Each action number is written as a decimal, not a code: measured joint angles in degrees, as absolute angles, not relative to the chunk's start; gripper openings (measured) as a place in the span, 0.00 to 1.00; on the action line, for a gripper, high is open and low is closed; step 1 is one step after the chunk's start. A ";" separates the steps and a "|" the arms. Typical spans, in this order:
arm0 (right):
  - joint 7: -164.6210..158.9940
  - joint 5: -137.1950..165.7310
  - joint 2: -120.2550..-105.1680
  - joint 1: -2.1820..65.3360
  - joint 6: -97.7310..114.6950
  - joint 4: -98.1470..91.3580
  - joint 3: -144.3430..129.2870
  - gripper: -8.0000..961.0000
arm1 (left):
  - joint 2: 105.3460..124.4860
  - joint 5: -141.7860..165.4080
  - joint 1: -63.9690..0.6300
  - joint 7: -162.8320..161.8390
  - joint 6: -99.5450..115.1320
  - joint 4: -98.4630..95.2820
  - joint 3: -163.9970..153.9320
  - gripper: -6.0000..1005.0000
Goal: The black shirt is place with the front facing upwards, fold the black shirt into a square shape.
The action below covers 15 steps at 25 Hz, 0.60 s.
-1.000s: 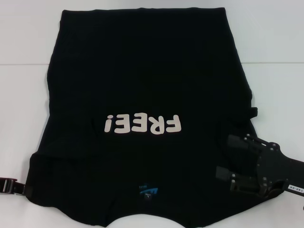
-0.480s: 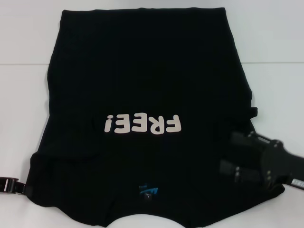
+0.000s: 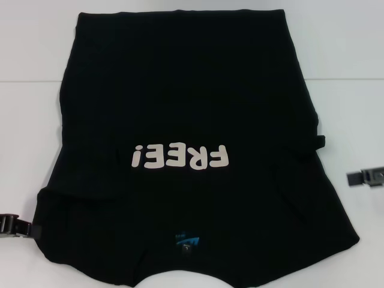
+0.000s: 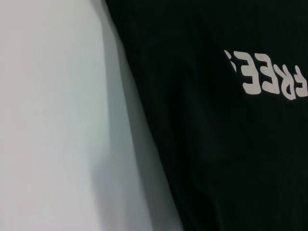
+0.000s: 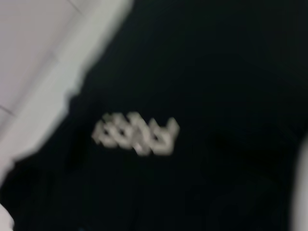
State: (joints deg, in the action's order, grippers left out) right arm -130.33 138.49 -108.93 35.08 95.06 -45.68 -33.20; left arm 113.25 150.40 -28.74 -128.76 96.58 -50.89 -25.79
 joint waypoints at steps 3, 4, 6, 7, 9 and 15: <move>-138.89 148.65 -108.93 38.66 99.48 -50.01 -33.35 0.96 | 113.12 150.31 -28.68 -128.60 97.00 -50.69 -25.74 0.03; -140.17 151.09 -109.15 39.65 100.75 -50.95 -33.39 0.96 | 113.12 150.31 -28.64 -128.49 97.03 -50.64 -25.78 0.03; -141.55 155.59 -109.58 41.73 102.75 -51.69 -33.41 0.96 | 113.11 150.28 -28.52 -128.33 97.22 -50.63 -25.76 0.03; -141.62 157.38 -109.81 42.41 103.37 -51.72 -33.46 0.95 | 113.08 150.28 -28.47 -128.30 97.38 -50.64 -25.74 0.03; -141.53 159.67 -110.24 43.15 103.38 -51.39 -33.81 0.94 | 113.05 150.23 -28.41 -128.27 97.66 -50.71 -25.75 0.03; -140.06 160.29 -110.71 43.08 98.72 -46.21 -34.63 0.90 | 113.02 150.11 -28.60 -128.24 97.53 -50.53 -25.75 0.03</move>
State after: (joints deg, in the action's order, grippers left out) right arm -140.06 160.29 -110.71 43.08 98.72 -46.21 -34.63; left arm 113.02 150.11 -28.60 -128.24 97.53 -50.53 -25.75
